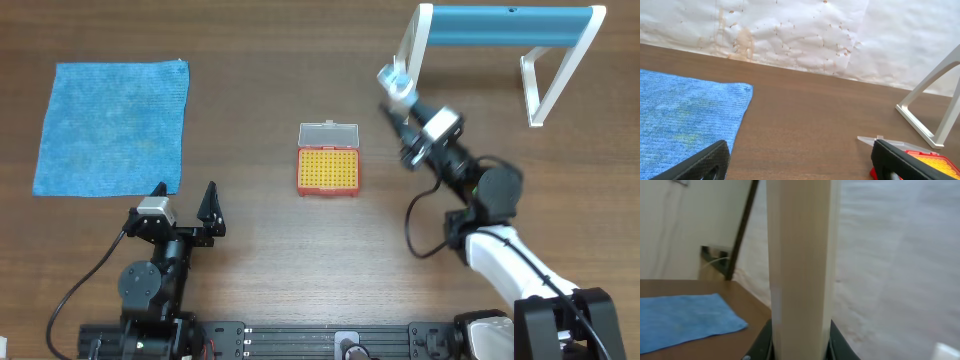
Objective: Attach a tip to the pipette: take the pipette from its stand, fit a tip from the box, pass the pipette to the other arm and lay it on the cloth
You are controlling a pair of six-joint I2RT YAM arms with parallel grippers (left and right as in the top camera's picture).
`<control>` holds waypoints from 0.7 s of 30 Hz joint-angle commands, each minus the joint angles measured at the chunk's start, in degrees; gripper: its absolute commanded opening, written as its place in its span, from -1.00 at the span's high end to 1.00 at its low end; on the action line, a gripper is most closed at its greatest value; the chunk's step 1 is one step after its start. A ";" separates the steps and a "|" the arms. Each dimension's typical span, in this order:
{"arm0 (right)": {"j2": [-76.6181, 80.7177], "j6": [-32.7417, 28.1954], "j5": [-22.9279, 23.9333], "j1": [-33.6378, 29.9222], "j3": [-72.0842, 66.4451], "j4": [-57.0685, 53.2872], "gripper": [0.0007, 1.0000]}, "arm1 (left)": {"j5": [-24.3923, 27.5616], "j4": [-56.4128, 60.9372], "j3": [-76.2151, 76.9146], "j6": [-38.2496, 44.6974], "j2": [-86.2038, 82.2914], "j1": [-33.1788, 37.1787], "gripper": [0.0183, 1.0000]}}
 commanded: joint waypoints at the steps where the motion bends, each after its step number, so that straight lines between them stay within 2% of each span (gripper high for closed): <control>1: -0.55 7.89 2.01 5.90 -4.79 6.64 0.85 | 0.42 -0.11 -0.24 0.76 -0.31 0.20 -0.83; 4: -0.24 10.34 2.03 7.82 -5.77 7.72 0.86 | 0.42 -0.11 -0.24 0.76 -0.31 0.20 -0.83; 10: 0.24 10.91 3.23 8.04 -6.10 7.72 0.85 | 0.42 -0.11 -0.24 0.76 -0.31 0.20 -0.83; 14: 3.39 18.43 4.61 7.85 -6.10 7.72 0.85 | 0.42 -0.11 -0.24 0.76 -0.31 0.20 -0.83; 17: 7.43 18.86 5.38 8.87 -5.79 7.80 0.85 | 0.42 -0.11 -0.24 0.76 -0.31 0.20 -0.83; 21: 11.80 18.84 9.03 10.34 -3.39 7.82 0.86 | 0.42 -0.11 -0.24 0.76 -0.31 0.20 -0.83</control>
